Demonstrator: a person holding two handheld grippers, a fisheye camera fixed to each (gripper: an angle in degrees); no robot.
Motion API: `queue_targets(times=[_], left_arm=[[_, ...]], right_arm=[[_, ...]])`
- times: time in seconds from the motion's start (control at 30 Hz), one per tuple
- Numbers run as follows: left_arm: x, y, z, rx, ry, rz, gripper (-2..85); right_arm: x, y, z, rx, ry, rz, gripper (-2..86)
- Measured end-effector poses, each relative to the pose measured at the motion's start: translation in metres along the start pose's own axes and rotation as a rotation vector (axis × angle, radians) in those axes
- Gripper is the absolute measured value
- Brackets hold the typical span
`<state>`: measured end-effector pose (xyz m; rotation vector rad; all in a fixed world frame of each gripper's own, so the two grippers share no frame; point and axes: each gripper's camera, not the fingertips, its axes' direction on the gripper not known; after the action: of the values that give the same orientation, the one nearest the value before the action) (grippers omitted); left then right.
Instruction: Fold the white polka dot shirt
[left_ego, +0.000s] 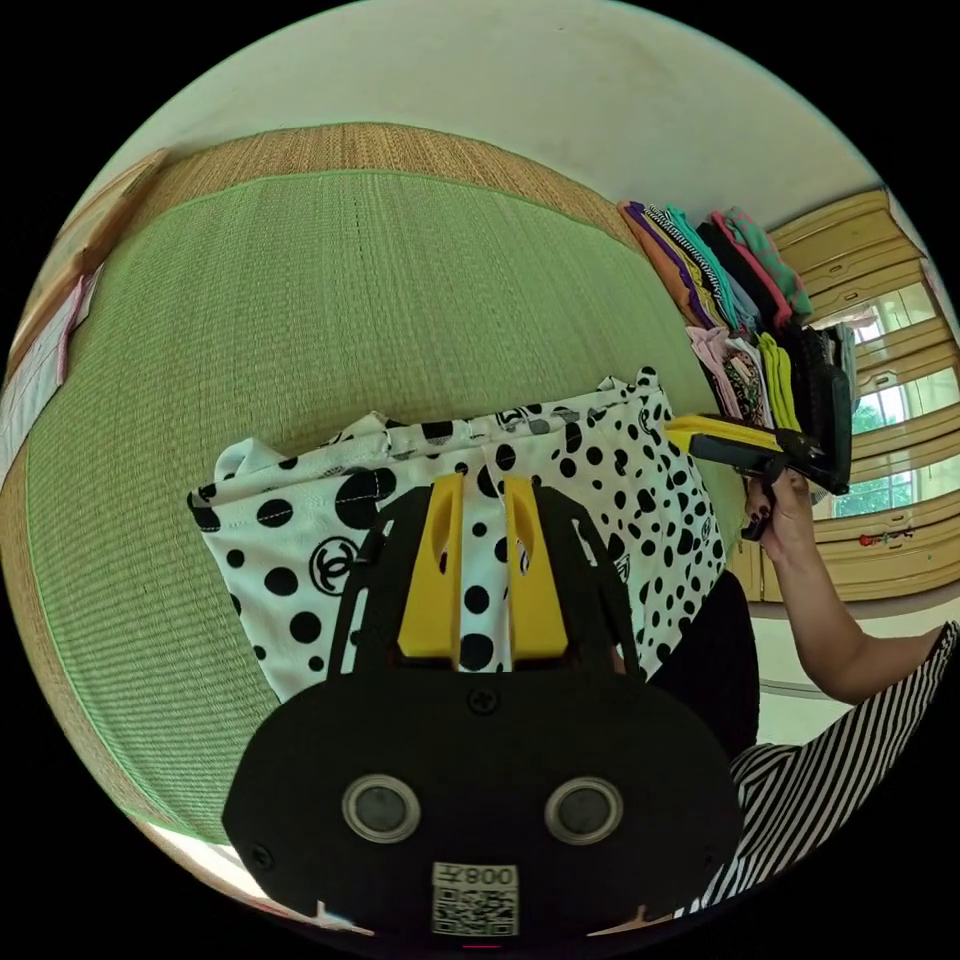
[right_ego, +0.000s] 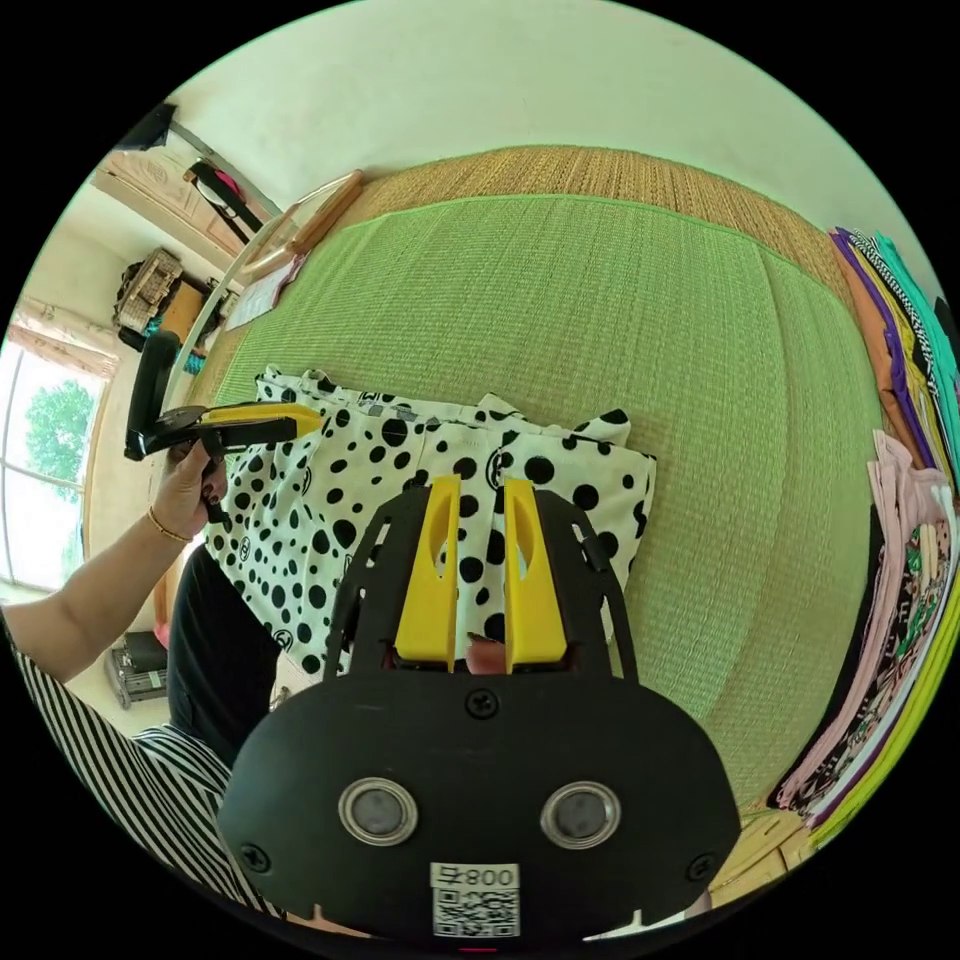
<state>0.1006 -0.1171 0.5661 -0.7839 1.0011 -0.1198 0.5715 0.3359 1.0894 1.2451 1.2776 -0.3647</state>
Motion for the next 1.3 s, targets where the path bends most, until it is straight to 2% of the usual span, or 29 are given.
queue_targets(times=[0.3, 0.8, 1.1, 1.3], left_arm=[[0.021, -0.012, 0.027, -0.021, -0.120, 0.059, 1.0], [0.032, -0.009, 0.012, 0.110, -0.087, 0.046, 0.2], [0.014, -0.028, 0.052, 0.011, -0.106, 0.016, 0.8], [0.003, 0.000, 0.028, 0.124, -0.077, -0.012, 1.2]], right_arm=[[-0.015, -0.012, 0.032, -0.029, 0.062, 0.024, 2.9], [-0.028, 0.005, 0.002, 0.087, 0.025, 0.050, 1.2], [-0.009, -0.006, 0.035, -0.023, 0.038, 0.084, 1.8], [0.001, 0.002, 0.025, 0.022, -0.011, 0.093, 2.3]])
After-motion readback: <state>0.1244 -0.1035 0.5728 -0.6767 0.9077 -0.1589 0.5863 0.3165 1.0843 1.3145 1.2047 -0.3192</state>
